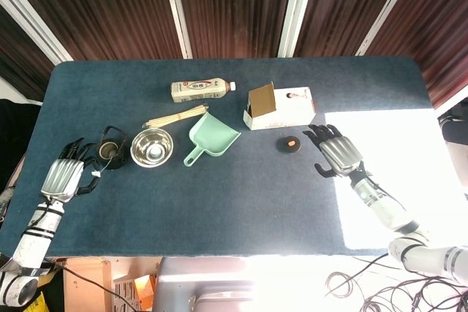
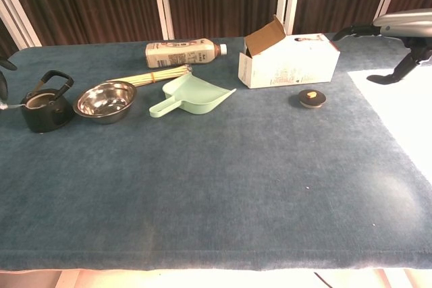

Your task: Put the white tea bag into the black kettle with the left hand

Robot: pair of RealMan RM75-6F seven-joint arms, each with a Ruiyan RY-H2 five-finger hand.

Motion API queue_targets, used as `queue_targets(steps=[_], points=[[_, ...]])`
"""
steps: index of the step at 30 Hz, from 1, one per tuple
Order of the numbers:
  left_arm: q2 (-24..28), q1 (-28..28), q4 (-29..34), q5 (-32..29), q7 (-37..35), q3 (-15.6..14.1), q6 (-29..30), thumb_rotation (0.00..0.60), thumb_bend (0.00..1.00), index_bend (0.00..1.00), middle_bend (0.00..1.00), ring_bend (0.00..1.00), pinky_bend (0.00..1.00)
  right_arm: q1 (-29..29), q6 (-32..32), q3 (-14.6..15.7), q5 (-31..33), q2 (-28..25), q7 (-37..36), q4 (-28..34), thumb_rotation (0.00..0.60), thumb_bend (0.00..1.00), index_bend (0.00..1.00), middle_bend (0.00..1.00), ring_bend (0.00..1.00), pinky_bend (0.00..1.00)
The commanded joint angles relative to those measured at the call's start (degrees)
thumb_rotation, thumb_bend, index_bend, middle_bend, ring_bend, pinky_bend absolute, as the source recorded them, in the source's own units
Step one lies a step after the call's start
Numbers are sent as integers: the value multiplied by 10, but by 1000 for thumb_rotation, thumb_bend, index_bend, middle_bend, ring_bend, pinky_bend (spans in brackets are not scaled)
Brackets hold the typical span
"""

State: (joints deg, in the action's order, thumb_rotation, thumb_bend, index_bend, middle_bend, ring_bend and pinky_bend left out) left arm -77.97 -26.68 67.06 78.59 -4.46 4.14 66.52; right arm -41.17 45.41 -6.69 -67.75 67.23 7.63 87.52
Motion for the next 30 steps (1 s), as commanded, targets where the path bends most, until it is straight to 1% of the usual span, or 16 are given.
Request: queue_targets(steps=[1,2,5,8,11,13,15,17,19,20,22,24,25,27,28,30], points=[[9,8,18,-25,42,-8,-30,600,2,32,1,0,122,0,4,1,1,-5,11,11,600,358,1,0,0,0],[11,10,23,-26,40,-8,-31,600,0,6,0,0,122,0,6,1,2,-7,15,16,600,358,1,0,0,0],[20,17,37,-17,30,-11,-21,600,0,0,0,0,122,2,13,0,6,-14,27,30,600,358,0,0,0,0],[38,31,64,6,14,-14,12,600,0,0,0,0,122,6,21,2,9,-23,38,46,600,357,0,0,0,0],[79,53,118,31,-12,-18,60,600,0,0,0,0,122,16,34,8,8,-40,48,70,600,357,0,0,0,0],[114,74,159,51,-27,-22,102,600,0,0,0,0,122,33,62,13,-4,-58,52,94,600,358,0,0,0,0],[145,102,190,64,-41,-29,145,600,0,0,0,0,122,62,108,21,-28,-74,46,114,600,358,0,0,0,0],[166,131,210,67,-51,-40,174,600,0,0,0,0,122,101,164,36,-61,-90,33,128,600,358,0,0,0,0],[174,159,222,69,-53,-54,199,600,0,0,0,0,118,141,219,52,-92,-98,14,131,600,358,0,0,0,0],[171,173,222,75,-51,-59,218,600,0,0,0,0,113,161,246,60,-106,-99,4,128,600,358,0,0,0,0],[148,200,207,94,-45,-63,264,600,0,0,0,0,108,207,302,79,-130,-96,-21,114,600,358,0,0,0,0],[114,219,176,121,-39,-67,305,600,0,0,0,0,106,247,347,96,-151,-85,-40,88,600,358,0,0,0,0],[102,223,162,132,-37,-69,315,600,0,0,0,0,106,261,363,101,-157,-79,-49,77,600,358,0,0,0,0],[81,219,126,163,-17,-76,317,600,0,0,0,0,105,287,391,108,-168,-63,-69,51,600,357,0,0,0,0],[75,216,119,166,-19,-78,309,600,0,0,0,0,105,295,396,109,-168,-59,-77,44,600,358,0,0,0,0],[75,210,117,162,-19,-82,282,600,0,0,0,0,103,304,399,115,-173,-63,-67,39,600,358,0,0,0,0]])
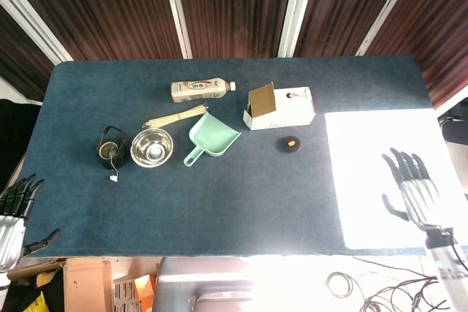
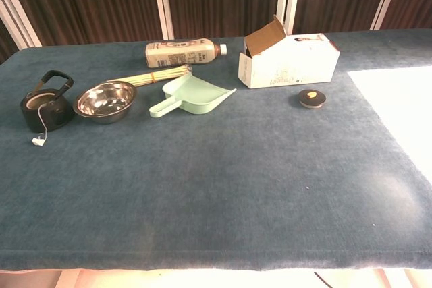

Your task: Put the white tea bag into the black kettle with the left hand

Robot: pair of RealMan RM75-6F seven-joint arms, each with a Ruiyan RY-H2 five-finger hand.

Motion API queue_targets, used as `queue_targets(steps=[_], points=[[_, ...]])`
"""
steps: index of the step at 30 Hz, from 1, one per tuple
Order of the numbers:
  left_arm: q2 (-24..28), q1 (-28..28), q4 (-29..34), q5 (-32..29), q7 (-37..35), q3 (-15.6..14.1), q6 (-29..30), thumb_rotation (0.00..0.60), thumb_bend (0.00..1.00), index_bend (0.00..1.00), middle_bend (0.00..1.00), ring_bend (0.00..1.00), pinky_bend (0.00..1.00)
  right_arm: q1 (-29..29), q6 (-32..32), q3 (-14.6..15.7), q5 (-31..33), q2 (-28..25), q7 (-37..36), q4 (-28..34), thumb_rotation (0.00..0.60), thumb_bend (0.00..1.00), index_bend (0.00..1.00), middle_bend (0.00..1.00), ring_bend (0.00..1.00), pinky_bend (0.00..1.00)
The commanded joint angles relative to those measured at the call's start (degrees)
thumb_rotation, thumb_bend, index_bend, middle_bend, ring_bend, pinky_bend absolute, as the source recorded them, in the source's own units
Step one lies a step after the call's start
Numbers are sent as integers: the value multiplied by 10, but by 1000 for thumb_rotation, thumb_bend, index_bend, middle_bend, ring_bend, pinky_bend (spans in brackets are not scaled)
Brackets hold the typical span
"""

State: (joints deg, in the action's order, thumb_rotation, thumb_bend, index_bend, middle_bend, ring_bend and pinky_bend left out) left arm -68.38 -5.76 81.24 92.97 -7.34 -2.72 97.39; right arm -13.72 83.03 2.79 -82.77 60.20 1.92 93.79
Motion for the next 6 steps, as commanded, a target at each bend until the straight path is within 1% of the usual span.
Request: queue_targets(steps=[1,3,6], points=[[-19,-1,-22,16,7,-13,-33,600,0,0,0,0,101,33,29,18,-28,6,-9,-23,600,358,0,0,0,0],[-15,0,-18,13,7,-9,-35,600,0,0,0,0,100,42,41,15,-33,8,-8,-25,600,358,0,0,0,0],[-13,4,-14,15,5,-6,-28,600,0,0,0,0,101,45,38,11,-35,9,-2,-24,600,358,0,0,0,0]])
